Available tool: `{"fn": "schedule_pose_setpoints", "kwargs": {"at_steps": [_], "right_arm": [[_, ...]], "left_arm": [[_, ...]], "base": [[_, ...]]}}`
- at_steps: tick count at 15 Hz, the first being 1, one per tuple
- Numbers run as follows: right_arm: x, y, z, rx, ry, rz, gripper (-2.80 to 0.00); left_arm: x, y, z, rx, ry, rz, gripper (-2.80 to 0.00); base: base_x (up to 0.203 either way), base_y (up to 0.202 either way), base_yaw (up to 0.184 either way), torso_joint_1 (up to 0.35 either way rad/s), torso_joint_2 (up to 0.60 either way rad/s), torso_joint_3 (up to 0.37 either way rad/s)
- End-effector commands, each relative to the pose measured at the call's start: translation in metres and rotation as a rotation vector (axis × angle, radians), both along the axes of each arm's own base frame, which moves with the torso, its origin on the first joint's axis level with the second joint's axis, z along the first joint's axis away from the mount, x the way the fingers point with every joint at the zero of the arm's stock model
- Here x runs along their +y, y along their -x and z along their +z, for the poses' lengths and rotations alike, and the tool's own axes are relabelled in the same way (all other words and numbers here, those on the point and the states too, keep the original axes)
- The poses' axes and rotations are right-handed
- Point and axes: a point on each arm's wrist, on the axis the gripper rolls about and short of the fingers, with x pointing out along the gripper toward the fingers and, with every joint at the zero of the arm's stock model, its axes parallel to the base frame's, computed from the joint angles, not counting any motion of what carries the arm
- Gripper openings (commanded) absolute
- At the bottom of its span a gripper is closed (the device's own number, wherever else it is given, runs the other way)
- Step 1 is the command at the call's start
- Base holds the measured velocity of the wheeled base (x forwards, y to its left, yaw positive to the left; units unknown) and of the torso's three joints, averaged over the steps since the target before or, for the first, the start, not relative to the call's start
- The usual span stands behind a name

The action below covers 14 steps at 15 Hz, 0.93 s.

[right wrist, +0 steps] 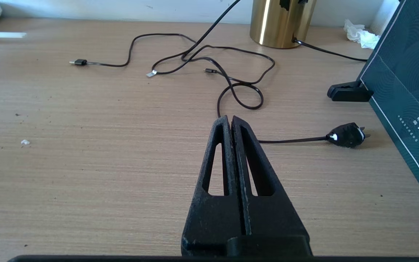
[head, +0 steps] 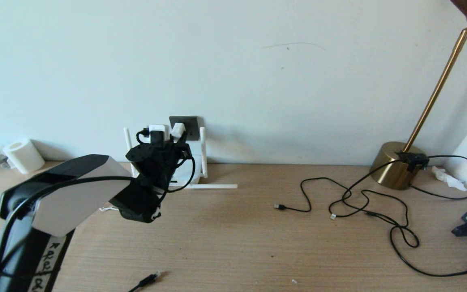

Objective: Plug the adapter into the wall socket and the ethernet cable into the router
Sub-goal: Plug plug into socket

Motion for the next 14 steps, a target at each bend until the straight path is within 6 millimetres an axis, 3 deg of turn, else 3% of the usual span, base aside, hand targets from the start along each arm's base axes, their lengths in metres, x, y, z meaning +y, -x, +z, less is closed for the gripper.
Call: {"fn": "schedule_pose_setpoints", "kwargs": {"at_steps": [1, 14], "right_arm": [[0.0000, 0.0000, 0.0001, -0.002, 0.000, -0.001, -2.80], [0.0000, 0.0000, 0.0001, -0.001, 0.000, 0.000, -2.80]], "left_arm": [[-0.0003, -0.0008, 0.0013, -0.017, 0.006, 0.006, -2.80], [-0.0008, -0.0020, 0.0011, -0.020, 0.011, 0.026, -2.80]], "base": [[0.000, 0.000, 0.000, 0.000, 0.00, 0.000], [0.000, 0.000, 0.000, 0.000, 0.00, 0.000]]}}
